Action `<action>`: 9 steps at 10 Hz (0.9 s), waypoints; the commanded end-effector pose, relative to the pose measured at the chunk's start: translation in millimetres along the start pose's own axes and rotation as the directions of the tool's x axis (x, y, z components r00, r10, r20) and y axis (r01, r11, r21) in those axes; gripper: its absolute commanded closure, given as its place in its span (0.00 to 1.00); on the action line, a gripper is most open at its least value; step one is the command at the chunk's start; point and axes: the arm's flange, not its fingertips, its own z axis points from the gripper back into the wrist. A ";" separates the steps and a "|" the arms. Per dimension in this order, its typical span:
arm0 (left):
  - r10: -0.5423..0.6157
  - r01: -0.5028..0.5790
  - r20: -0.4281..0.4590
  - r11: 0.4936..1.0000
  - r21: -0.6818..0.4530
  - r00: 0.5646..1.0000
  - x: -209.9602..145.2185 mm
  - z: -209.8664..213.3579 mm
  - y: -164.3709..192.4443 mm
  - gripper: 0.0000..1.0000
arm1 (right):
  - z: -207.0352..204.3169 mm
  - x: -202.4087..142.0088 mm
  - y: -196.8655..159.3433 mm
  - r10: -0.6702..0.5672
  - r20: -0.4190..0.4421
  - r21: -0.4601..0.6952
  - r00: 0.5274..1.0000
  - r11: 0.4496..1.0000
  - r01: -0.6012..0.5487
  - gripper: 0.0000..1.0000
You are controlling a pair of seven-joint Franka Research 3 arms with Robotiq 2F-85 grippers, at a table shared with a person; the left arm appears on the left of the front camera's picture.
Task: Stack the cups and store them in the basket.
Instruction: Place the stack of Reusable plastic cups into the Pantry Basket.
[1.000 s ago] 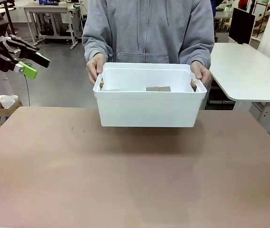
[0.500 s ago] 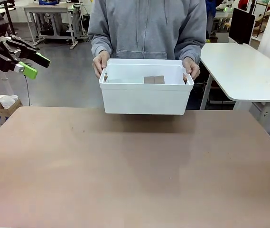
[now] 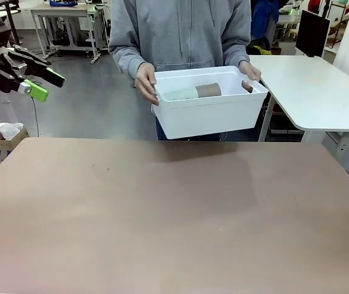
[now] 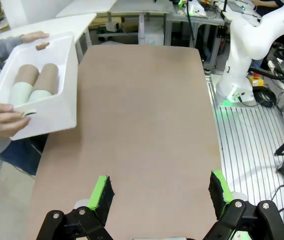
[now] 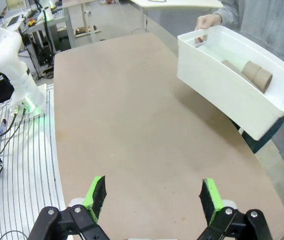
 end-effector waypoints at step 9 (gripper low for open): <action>0.008 -0.008 -0.005 1.000 -0.006 1.000 2.8 2.0 -0.8 0.00 | 0.4 1.0 -1.3 0.012 0.018 0.001 1.000 1.000 -0.012 0.00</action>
